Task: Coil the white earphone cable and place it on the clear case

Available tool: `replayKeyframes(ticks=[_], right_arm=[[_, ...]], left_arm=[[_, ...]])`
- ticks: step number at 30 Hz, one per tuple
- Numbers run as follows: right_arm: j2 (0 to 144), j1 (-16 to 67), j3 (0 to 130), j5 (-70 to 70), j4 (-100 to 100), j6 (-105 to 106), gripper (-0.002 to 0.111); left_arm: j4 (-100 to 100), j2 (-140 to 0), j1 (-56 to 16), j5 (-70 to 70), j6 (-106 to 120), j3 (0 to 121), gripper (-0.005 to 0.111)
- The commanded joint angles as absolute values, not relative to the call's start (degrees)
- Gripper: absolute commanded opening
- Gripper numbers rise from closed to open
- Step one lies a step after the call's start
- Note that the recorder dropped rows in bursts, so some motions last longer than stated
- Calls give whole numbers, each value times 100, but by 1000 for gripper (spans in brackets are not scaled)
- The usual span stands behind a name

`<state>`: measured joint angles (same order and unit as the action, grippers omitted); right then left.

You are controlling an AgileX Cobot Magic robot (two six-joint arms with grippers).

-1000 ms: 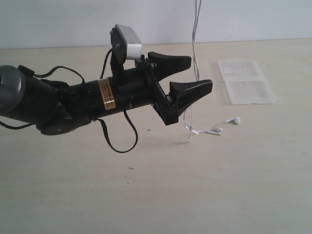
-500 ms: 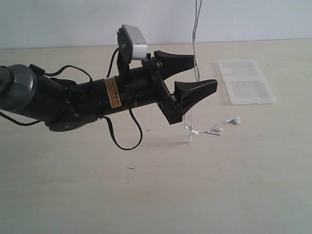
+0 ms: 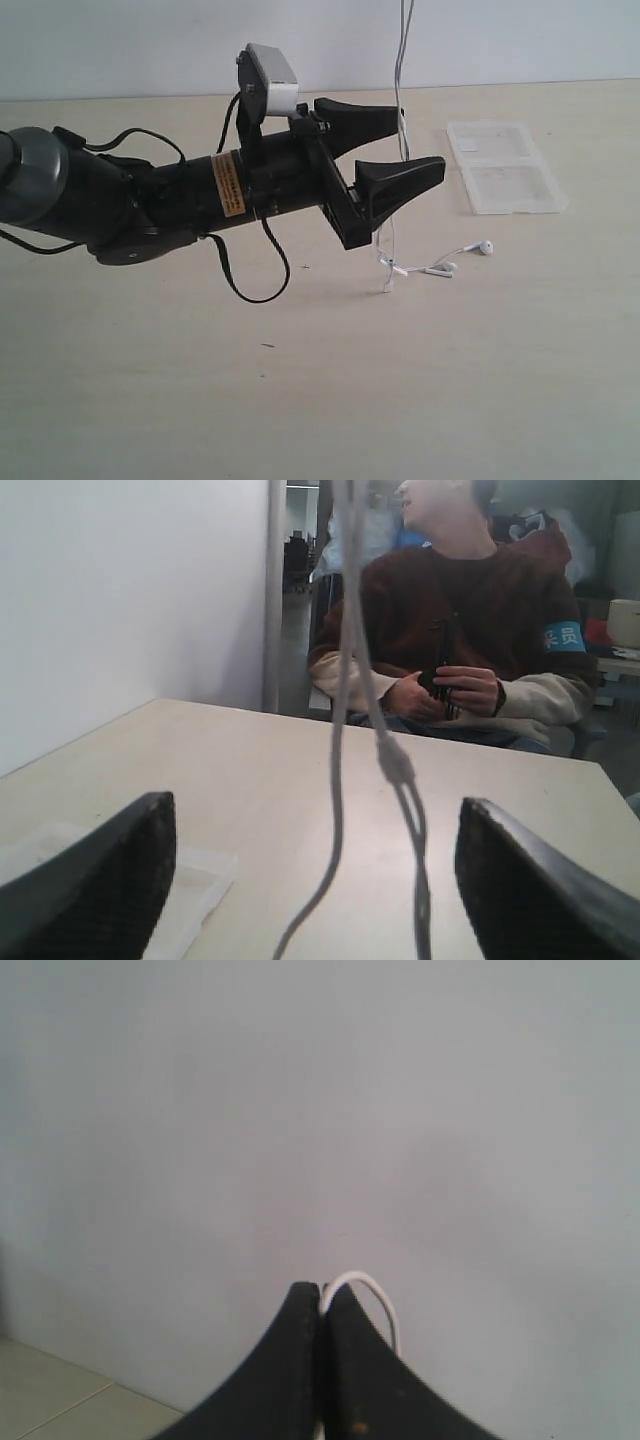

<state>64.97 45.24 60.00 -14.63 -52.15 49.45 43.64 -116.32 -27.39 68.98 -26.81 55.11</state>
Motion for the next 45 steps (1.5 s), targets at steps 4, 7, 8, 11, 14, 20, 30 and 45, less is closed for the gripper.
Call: replayKeyframes(ticks=[4, 7, 8, 11, 14, 20, 30, 45], right_arm=[[6489, 4532, 6044, -1491, -5217, 4993, 0], [6489, 4532, 6044, -1491, -5217, 4993, 0], [6489, 4532, 6044, -1491, -5217, 4993, 0], [6489, 4532, 6044, -1491, -5217, 5005, 0], [6489, 4532, 6044, -1491, -5217, 5102, 0], [6489, 4532, 6044, -1491, -5217, 5102, 0], [6489, 4532, 6044, -1470, -5266, 5104, 0], [6489, 4532, 6044, -1472, -5298, 5113, 0]], left_arm=[[4494, -11537, -2695, 6996, -2770, 5524, 73], [4565, -11537, -2605, 6996, -2770, 5524, 63], [4631, -11537, -2575, 6996, -2811, 5524, 58], [4815, -11537, -2486, 6996, -2827, 5524, 47], [4880, -11537, -2462, 6996, -2851, 5524, 42], [4868, -11537, -2462, 6996, -2851, 5524, 42], [4860, -11537, -2462, 6996, -2851, 5524, 42], [4762, -11537, -2462, 6996, -2941, 5524, 9]])
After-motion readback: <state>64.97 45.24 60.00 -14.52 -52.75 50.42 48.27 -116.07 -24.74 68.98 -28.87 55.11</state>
